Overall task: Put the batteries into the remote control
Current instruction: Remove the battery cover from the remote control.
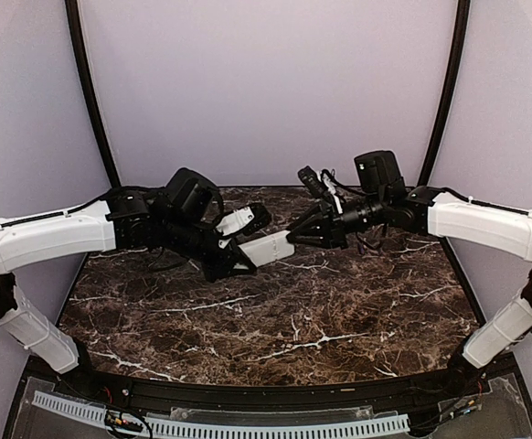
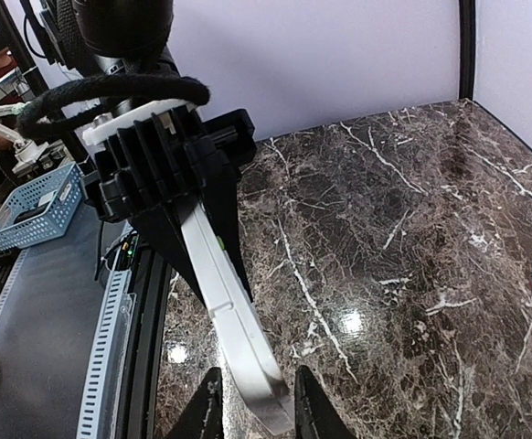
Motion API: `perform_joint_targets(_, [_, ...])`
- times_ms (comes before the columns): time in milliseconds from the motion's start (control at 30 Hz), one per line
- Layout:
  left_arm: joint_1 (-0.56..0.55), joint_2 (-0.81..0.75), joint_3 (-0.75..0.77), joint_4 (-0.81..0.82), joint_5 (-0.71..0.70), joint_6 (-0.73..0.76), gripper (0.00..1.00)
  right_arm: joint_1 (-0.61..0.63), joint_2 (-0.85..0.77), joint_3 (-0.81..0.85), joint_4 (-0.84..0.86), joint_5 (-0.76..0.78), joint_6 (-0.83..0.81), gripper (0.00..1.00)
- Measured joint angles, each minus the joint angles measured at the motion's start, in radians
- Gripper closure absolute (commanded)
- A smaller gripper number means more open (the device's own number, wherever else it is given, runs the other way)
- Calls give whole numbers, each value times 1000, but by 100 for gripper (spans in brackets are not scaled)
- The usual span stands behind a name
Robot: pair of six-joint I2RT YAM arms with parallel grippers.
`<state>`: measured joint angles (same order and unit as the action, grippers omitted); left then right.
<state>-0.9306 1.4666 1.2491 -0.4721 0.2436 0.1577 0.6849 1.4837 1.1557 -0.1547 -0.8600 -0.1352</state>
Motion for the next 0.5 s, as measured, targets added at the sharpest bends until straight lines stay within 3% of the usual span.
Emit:
perform_joint_targets(167, [0, 21, 0, -14, -18, -2, 100, 0, 35, -11, 15, -2, 22, 79])
perform_joint_targets(367, [3, 21, 0, -12, -27, -12, 100, -1, 26, -50, 39, 5, 45, 69])
perform_joint_targets(500, [3, 6, -7, 13, -45, -12, 100, -1, 4, -93, 68, 22, 64, 70])
